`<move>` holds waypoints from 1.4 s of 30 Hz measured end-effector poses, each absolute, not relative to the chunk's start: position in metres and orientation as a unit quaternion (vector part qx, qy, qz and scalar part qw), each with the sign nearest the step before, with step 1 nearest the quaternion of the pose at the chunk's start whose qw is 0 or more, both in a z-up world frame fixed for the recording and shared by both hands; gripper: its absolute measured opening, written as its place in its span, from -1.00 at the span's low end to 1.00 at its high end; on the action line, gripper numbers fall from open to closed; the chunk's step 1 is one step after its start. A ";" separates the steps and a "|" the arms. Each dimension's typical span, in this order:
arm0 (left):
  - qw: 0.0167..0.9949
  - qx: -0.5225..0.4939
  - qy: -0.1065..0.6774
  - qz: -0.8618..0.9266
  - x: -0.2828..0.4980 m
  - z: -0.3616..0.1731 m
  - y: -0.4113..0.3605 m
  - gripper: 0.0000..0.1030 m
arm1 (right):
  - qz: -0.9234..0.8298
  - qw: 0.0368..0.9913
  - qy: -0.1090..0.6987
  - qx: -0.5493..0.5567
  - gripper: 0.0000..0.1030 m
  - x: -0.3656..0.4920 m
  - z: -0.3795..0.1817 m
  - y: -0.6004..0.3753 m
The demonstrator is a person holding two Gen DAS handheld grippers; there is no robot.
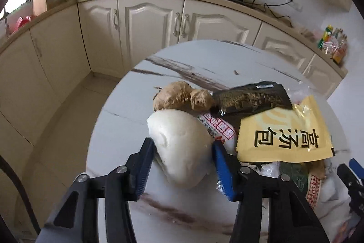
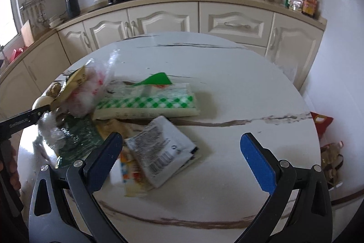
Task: Collect trash
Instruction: 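Grasp the white bun with the left tool while the right tool grasps the silver wrapper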
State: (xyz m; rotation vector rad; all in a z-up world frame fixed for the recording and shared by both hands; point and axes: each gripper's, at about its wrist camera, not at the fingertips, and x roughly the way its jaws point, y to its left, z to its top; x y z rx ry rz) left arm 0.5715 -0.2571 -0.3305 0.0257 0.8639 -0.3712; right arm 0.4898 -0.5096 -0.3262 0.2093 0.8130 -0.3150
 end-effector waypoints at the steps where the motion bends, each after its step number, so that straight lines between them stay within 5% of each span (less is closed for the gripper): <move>1: 0.891 0.015 0.415 -0.180 0.572 -0.331 -0.257 -0.08 | -0.155 0.900 0.395 0.105 1.00 0.490 -0.327 -0.512; 16: 0.901 0.017 0.371 -0.224 0.521 -0.293 -0.232 -0.12 | -0.112 0.880 0.449 0.107 1.00 0.511 -0.347 -0.507; 24: 0.899 0.025 0.357 -0.252 0.478 -0.269 -0.225 -0.12 | -0.129 0.882 0.440 0.109 -0.26 0.504 -0.345 -0.531; 27: 0.897 0.033 0.356 -0.262 0.464 -0.263 -0.221 -0.12 | -0.134 0.881 0.441 0.105 -0.57 0.497 -0.344 -0.536; 29: 0.896 0.033 0.354 -0.265 0.457 -0.257 -0.218 -0.12 | -0.130 0.882 0.436 0.119 -0.56 0.491 -0.343 -0.541; 31: 0.896 0.035 0.352 -0.269 0.447 -0.253 -0.214 -0.12 | -0.126 0.883 0.425 0.151 -0.19 0.479 -0.341 -0.548; 33: 0.895 0.039 0.351 -0.271 0.438 -0.250 -0.211 -0.12 | -0.138 0.889 0.407 0.160 0.69 0.461 -0.335 -0.550; 42: 0.892 0.048 0.355 -0.277 0.409 -0.241 -0.202 -0.12 | -0.146 0.885 0.426 0.119 0.49 0.451 -0.342 -0.527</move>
